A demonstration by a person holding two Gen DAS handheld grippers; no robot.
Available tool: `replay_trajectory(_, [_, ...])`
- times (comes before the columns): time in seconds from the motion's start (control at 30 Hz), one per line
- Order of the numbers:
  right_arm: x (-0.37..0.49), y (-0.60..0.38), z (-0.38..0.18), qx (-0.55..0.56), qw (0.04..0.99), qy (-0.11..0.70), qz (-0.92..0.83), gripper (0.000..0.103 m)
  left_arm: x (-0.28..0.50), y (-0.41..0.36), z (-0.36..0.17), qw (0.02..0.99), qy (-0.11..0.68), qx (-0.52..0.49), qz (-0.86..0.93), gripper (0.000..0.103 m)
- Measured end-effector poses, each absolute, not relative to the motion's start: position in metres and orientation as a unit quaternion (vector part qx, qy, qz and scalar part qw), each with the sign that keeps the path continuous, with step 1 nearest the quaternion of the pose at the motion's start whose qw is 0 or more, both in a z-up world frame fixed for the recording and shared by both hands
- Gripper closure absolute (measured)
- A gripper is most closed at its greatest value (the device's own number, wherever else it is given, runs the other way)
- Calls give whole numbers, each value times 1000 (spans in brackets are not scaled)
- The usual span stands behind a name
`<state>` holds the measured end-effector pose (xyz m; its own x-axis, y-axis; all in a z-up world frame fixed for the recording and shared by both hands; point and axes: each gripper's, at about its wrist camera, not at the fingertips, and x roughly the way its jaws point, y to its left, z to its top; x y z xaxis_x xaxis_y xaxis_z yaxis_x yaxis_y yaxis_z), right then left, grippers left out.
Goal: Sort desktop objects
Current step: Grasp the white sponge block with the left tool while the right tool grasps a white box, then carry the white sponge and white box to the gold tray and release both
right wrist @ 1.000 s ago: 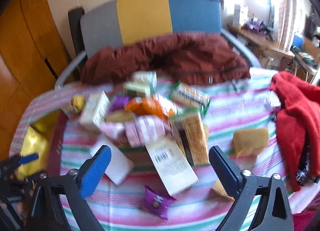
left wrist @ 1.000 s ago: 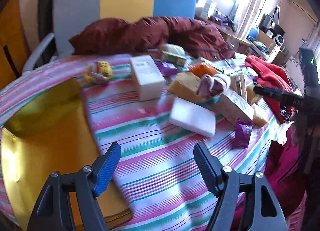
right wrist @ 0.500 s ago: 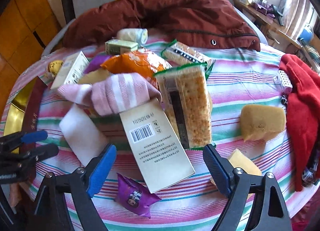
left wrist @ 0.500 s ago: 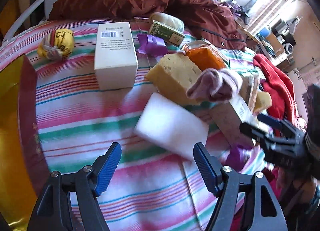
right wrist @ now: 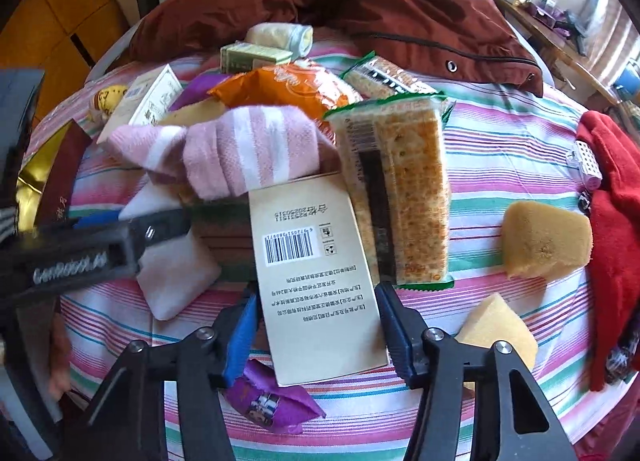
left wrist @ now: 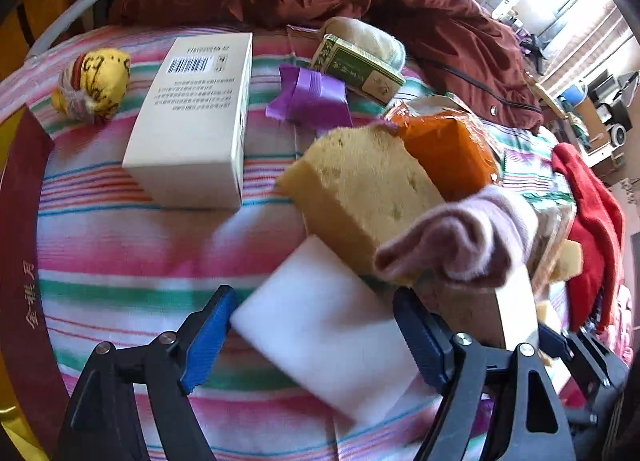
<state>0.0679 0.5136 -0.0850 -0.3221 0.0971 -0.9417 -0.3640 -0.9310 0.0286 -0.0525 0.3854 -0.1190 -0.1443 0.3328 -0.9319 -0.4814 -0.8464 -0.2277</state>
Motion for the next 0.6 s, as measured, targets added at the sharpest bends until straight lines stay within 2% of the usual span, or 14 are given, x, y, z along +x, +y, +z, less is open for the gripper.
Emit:
replay_trajectory(0.17, [66,512,-88,-570,139,113,802,45,-45,392,-122,277,121,-563,770,21])
replay_trajectory(0.37, [65,509,-90,-575,136,104,800,48,-46,363,-126,290,99,-572,761,19])
replay_trajectory(0.43, [64,509,-89,-575,135,102,801,51,-42,356,-125,299,92,-571,759,23])
replay_trajectory(0.5, [64,507,-89,-574,134,94,802,52,-34,350,-121,314,96,-558,762,35])
replay_trajectory(0.6, [63,505,-88,-573,130,89,804,52,-18,345,-114,322,119,-532,774,39])
